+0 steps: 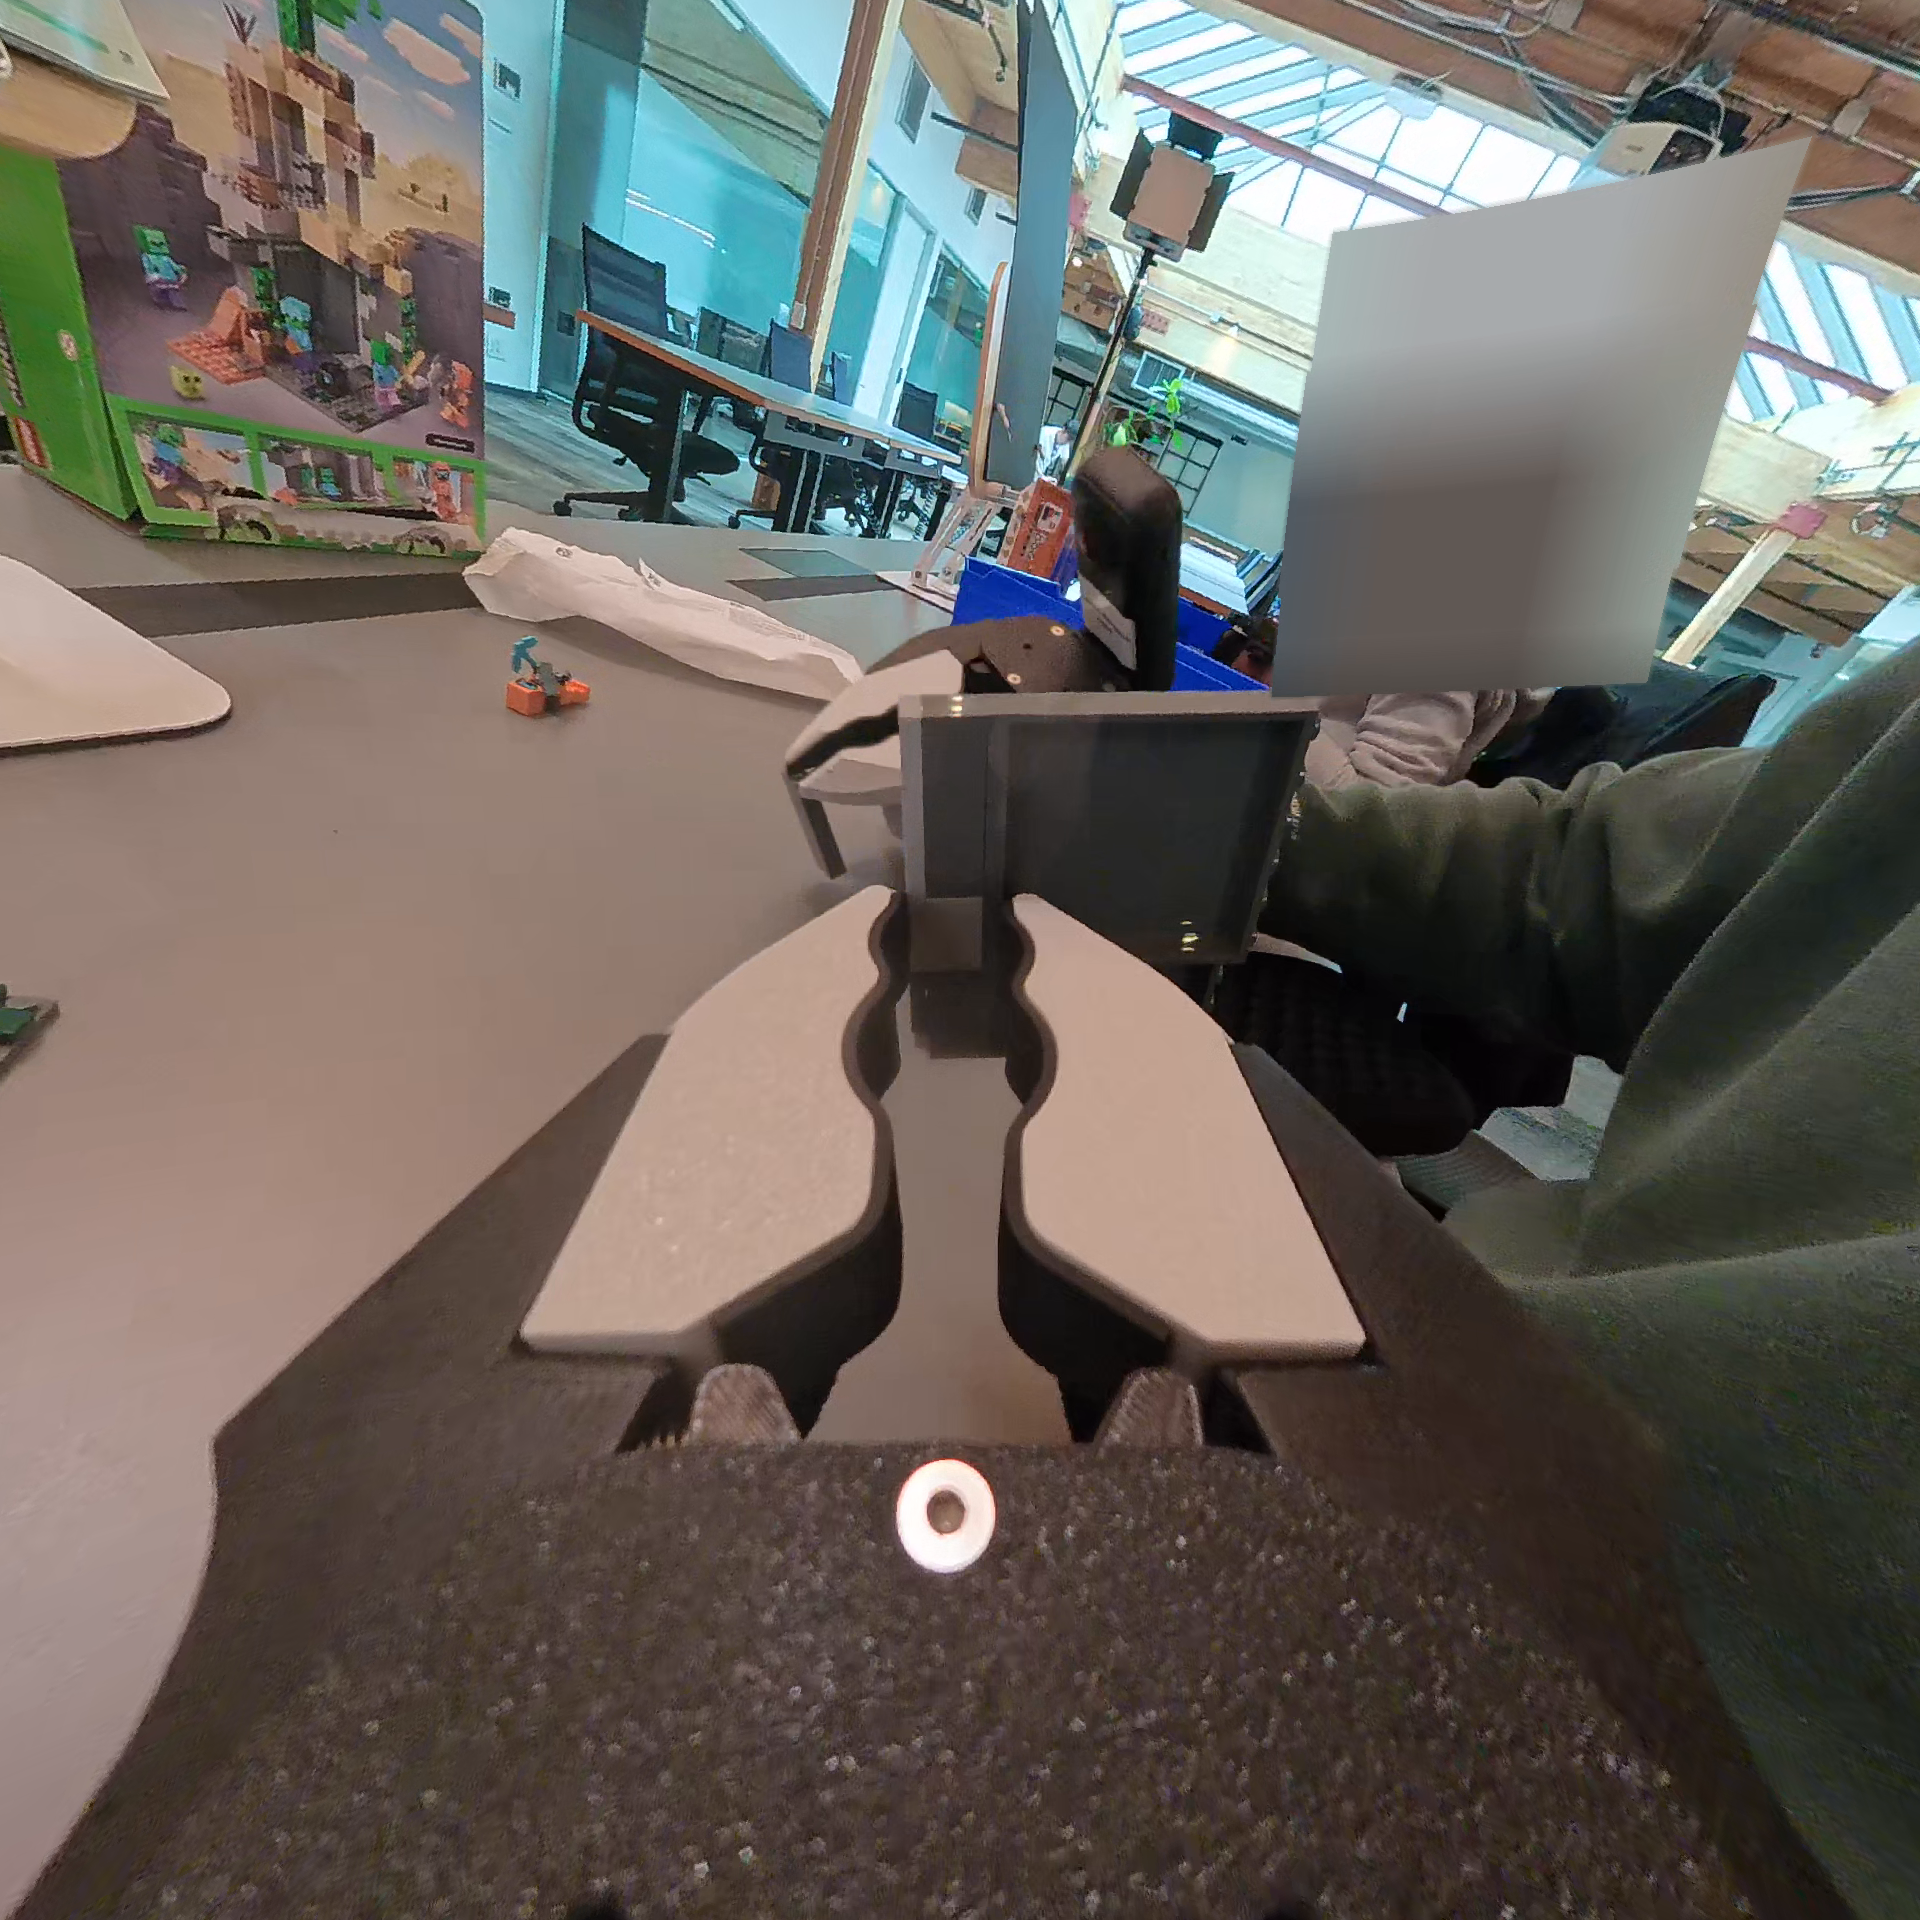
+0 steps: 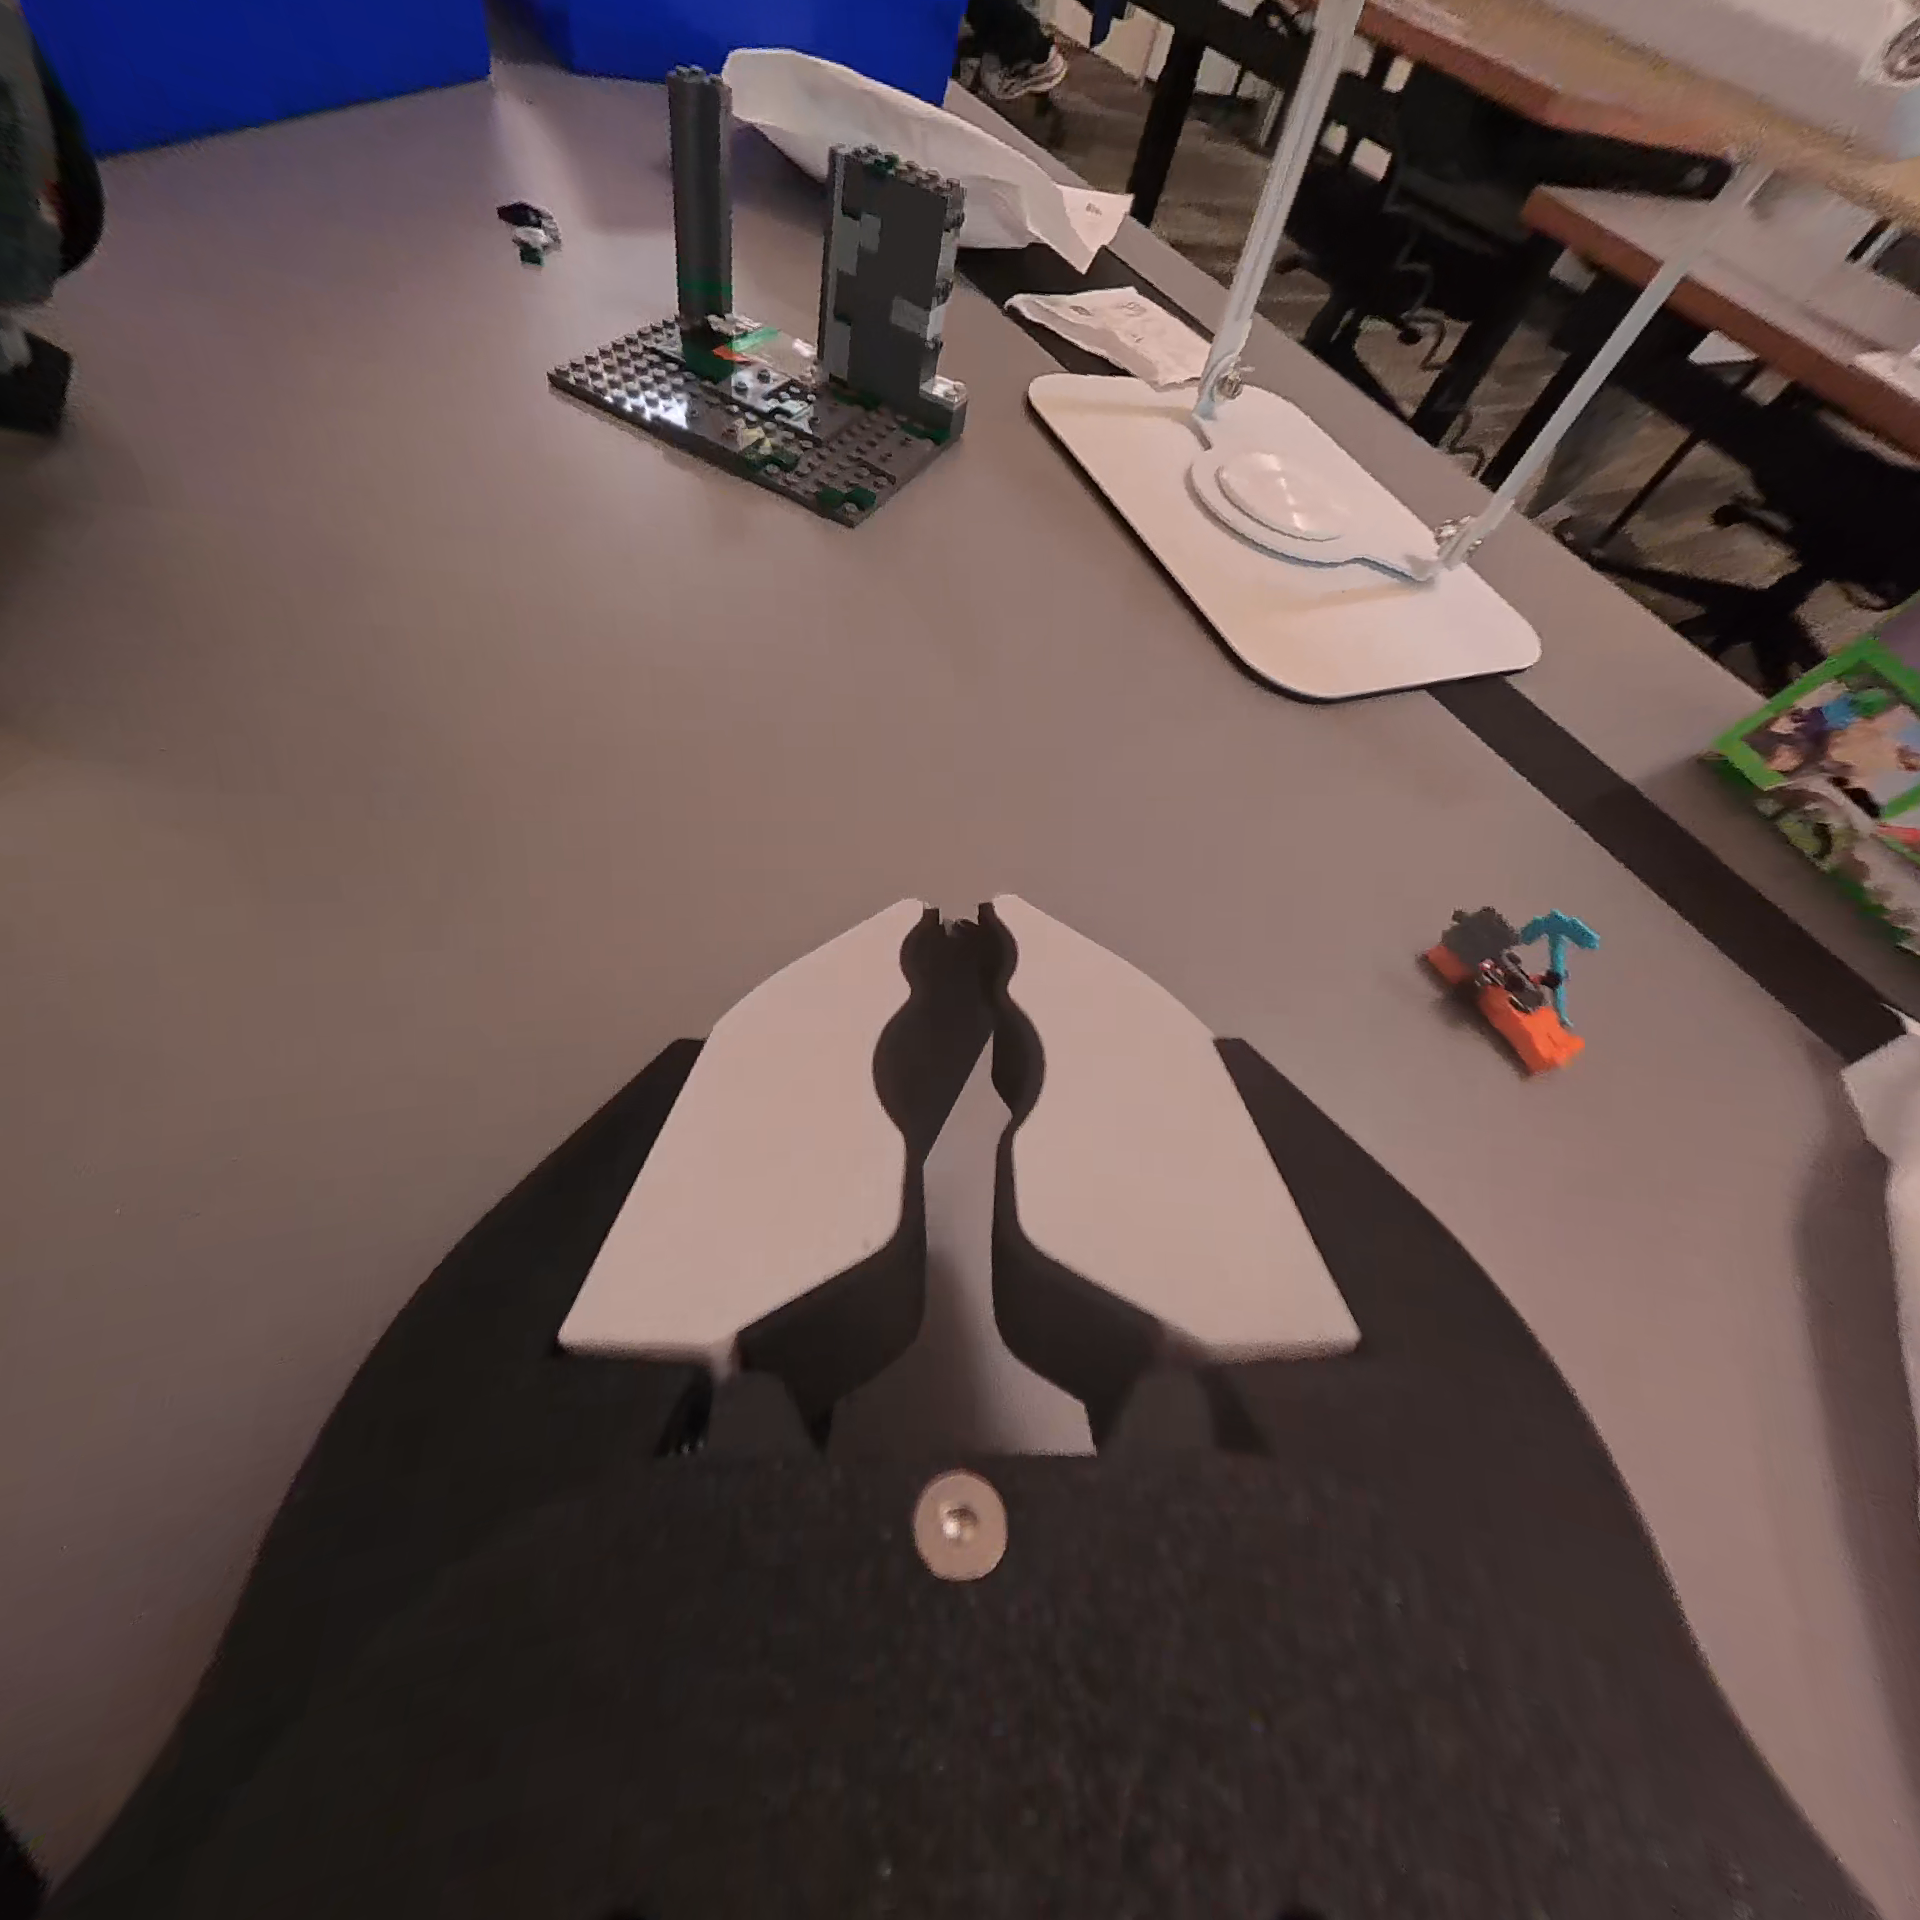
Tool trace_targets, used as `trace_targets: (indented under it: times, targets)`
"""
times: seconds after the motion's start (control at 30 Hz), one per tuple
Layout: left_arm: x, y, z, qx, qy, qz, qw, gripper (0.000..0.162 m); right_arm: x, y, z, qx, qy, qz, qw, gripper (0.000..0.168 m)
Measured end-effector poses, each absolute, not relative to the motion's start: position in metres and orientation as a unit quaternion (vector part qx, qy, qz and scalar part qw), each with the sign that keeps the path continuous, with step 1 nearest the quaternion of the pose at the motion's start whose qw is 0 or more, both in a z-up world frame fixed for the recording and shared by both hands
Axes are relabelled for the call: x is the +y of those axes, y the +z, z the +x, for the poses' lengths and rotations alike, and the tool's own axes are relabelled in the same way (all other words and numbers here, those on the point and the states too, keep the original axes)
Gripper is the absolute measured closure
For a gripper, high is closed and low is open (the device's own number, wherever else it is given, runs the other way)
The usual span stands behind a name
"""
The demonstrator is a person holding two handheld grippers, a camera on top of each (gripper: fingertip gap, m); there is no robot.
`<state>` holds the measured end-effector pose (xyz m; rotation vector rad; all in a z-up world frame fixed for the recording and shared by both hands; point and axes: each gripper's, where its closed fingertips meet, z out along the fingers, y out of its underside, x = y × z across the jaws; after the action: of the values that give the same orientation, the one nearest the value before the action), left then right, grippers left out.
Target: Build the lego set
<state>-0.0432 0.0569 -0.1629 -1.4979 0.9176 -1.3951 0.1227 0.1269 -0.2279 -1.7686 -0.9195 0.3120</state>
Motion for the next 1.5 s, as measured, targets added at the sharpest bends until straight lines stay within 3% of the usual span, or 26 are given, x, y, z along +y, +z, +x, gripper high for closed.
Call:
trace_targets:
  times: [0.63, 1.5]
  targets:
    - [0.061, -0.171, -0.041, 0.364, -0.560, -0.609, 0.428, 0.146, 0.247, -0.229, 0.070, -0.410, 0.076, -0.706, 0.572, 0.162]
    - [0.057, -0.171, -0.039, 0.369, -0.570, -0.605, 0.416, 0.146, 0.201, -0.231, 0.096, -0.407, 0.090, -0.730, 0.542, 0.158]
